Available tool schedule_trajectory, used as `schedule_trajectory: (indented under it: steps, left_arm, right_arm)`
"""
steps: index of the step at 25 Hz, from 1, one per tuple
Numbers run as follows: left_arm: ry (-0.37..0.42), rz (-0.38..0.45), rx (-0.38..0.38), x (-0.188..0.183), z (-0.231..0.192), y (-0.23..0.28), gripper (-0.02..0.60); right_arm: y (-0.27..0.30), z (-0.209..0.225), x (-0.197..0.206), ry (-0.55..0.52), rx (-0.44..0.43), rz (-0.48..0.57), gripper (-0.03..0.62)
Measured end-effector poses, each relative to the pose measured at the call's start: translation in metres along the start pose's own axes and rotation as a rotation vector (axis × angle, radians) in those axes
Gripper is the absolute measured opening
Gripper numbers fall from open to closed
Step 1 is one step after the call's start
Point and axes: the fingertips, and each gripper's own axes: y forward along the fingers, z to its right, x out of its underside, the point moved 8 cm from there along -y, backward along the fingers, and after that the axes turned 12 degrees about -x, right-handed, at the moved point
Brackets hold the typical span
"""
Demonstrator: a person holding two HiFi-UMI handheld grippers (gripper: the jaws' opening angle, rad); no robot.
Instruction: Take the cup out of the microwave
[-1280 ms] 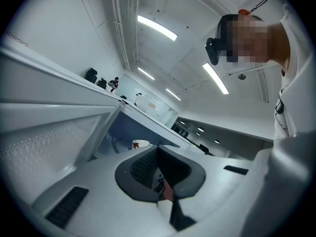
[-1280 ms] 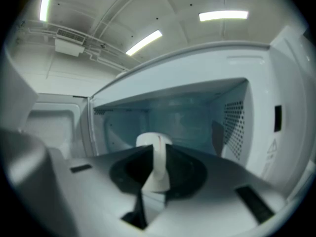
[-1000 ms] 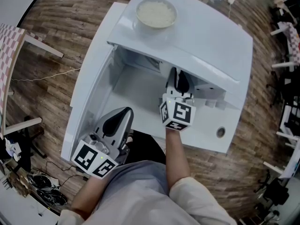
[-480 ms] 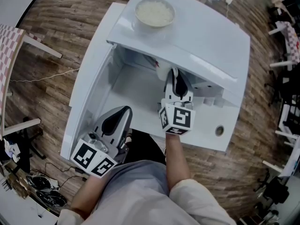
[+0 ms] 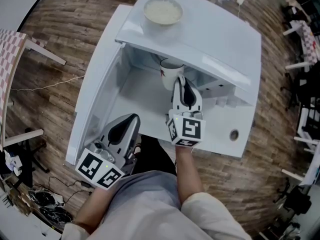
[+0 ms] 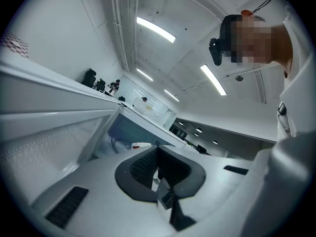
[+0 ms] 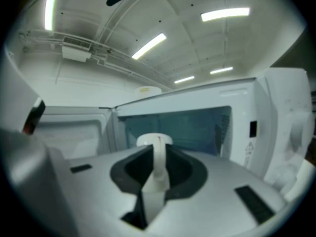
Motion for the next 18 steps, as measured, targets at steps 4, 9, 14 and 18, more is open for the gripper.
schedule_trajectory:
  steps: [4,9,14,18]
  left_arm:
    - [-0.002,-0.001,0.002,0.0,0.0,-0.008,0.015]
    - [0.002,0.001,0.004,-0.001,0.0,-0.014,0.015]
    - [0.002,0.006,0.006,-0.002,0.001,-0.018,0.015]
    - [-0.003,0.016,0.007,-0.003,0.002,-0.022,0.015]
  right_arm:
    - [-0.008,-0.008,-0.001,0.002,-0.004,0.005,0.074]
    - [-0.016,-0.015,-0.005,-0.008,-0.014,0.004,0.074]
    - [-0.02,-0.019,-0.007,-0.011,-0.023,-0.002,0.069]
    - [-0.027,-0.022,-0.01,-0.016,-0.032,-0.003,0.067]
